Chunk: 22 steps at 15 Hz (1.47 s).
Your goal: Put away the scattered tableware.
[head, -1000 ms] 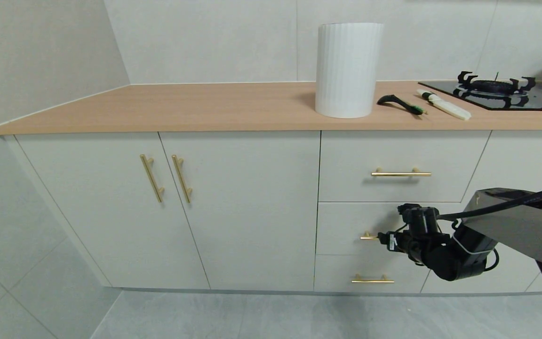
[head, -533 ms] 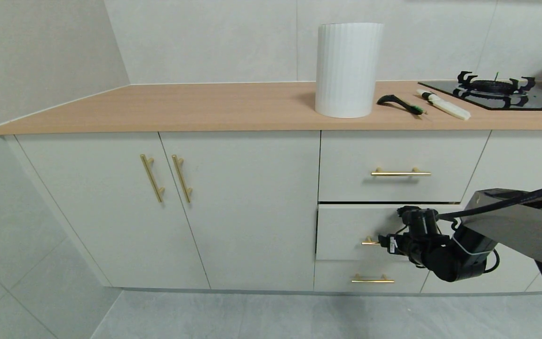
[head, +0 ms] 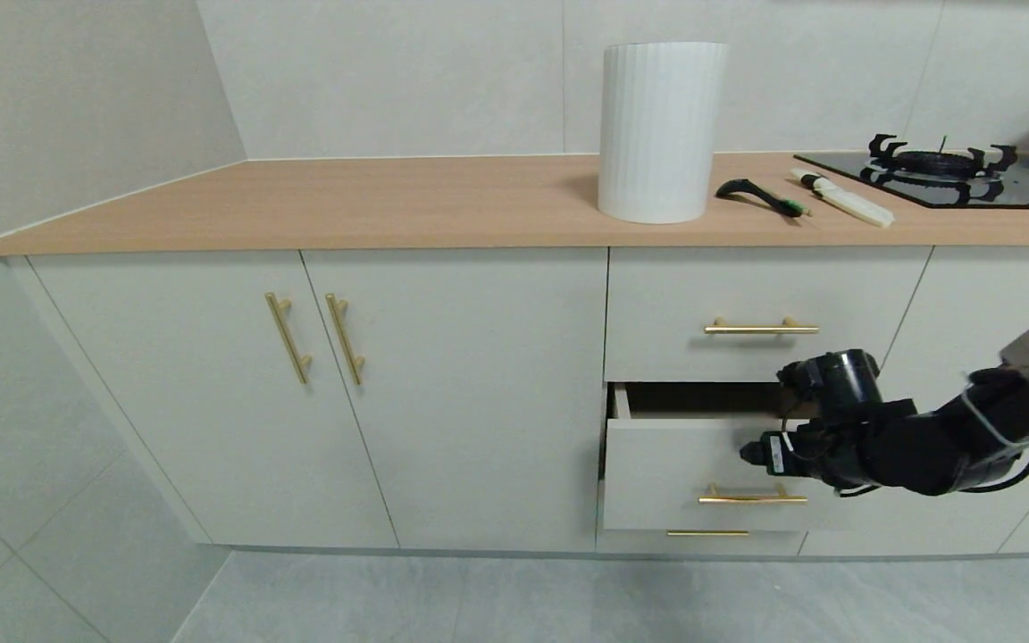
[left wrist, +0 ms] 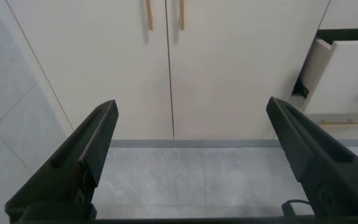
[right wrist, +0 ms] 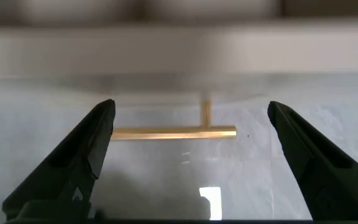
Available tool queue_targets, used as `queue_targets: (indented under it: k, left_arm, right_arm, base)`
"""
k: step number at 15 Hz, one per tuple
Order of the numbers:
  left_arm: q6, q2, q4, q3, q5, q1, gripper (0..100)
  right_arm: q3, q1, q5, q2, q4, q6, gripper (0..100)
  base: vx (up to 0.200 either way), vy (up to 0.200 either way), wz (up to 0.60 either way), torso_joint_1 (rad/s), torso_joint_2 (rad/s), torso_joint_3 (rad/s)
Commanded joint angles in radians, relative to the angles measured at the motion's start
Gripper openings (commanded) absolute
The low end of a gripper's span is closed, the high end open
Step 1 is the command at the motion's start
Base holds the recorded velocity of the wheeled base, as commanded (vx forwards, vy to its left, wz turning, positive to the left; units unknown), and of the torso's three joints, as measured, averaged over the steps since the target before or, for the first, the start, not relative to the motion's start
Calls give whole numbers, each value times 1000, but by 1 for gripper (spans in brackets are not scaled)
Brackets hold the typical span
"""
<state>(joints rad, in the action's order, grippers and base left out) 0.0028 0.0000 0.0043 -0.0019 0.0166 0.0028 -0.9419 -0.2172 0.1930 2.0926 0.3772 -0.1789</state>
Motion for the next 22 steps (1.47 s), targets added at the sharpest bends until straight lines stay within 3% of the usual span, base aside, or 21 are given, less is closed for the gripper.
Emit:
queue_targets:
  k: [1,3,6,15,22]
  left_arm:
    - [0,0,0,0,0,0,100]
    - [0,0,0,0,0,0,100]
    - [0,0,0,0,0,0,100]
    - [0,0,0,0,0,0,100]
    - [0,0,0,0,0,0,100]
  right_arm:
    - [-15,-40,-14,-282,-155,12,100]
    - [-118,-40,-29,-302,-271,38,100]
    - [-141,-37,-30,-206,-299,38,100]
    - [-132,-25,-27,53,-11,32,100]
    - [-101,-25,-32,6,-8,39,100]
  base:
    - [0,0,0,0,0,0]
    - [0,0,0,0,0,0]
    - [0,0,0,0,0,0]
    - [0,0,0,0,0,0]
    - [0,0,0,0,0,0]
